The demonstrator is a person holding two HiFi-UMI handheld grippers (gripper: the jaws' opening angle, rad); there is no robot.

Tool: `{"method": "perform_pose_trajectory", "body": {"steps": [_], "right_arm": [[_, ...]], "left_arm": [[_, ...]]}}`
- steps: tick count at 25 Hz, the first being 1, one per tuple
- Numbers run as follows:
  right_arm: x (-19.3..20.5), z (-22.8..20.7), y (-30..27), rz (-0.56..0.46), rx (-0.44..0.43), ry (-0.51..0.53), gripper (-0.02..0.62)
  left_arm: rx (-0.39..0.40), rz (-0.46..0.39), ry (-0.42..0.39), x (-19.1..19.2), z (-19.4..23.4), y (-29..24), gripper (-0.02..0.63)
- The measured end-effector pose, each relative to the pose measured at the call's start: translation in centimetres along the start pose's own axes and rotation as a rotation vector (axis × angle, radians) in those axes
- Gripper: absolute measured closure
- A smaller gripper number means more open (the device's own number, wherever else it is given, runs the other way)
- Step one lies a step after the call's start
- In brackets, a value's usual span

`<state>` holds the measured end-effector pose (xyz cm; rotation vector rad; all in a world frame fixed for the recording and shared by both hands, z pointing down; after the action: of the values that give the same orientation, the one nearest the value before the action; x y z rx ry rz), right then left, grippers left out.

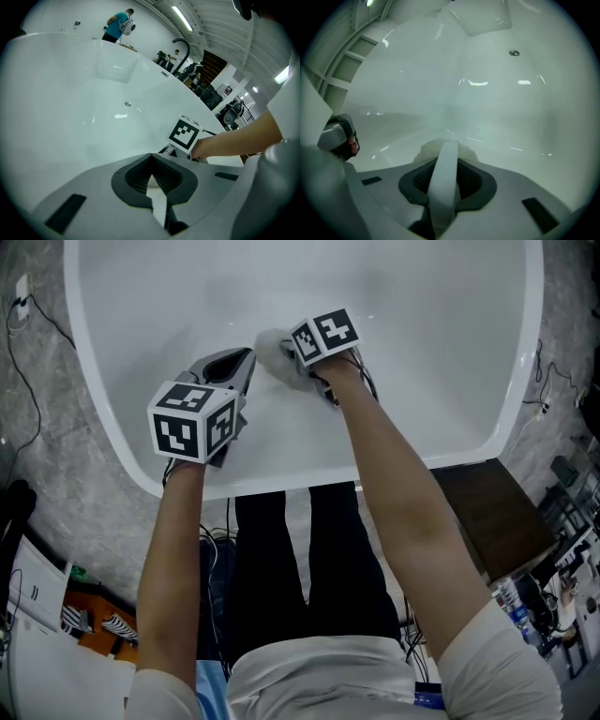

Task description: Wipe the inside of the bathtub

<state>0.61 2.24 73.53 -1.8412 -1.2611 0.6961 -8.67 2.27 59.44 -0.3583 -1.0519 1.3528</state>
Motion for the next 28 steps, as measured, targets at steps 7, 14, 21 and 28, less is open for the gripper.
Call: {"method": "perform_pose_trajectory", "body": {"steps": [7, 14, 21, 28], "right_arm": [[1.6, -3.9, 2.7, -0.005, 0.033, -0.019, 0.503], [3.1, -8.1, 6.0, -0.001, 0.078, -0.032, 0.503], [5.0, -12.3, 9.1, 0.021, 0.129, -0.022, 0.503], [6.4, -15.0, 11.6, 0.054, 0.182, -0.008, 0.503]], "left_arm": [[0.006, 0.037, -0.031, 0.1, -1.7, -2.4, 0.595], [-0.015, 0.105, -0.073, 0.5, -2.6, -5.0, 0.595], [-0.059, 0.273, -0.371, 2.2, -2.8, -7.6, 0.595], [0.019, 0.423, -0.622, 4.6, -5.1, -10.8, 0.595]]}}
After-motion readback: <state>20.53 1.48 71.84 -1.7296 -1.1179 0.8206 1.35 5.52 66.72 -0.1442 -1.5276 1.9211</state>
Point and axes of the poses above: the fingertips, and each gripper's own axes: y backward along the fingers, z to its left, x out of its underside, the point moved 3 cm from there along y, backward along the fingers, and after that the axes turned 2 degrees about x, right-handed, at the moved point
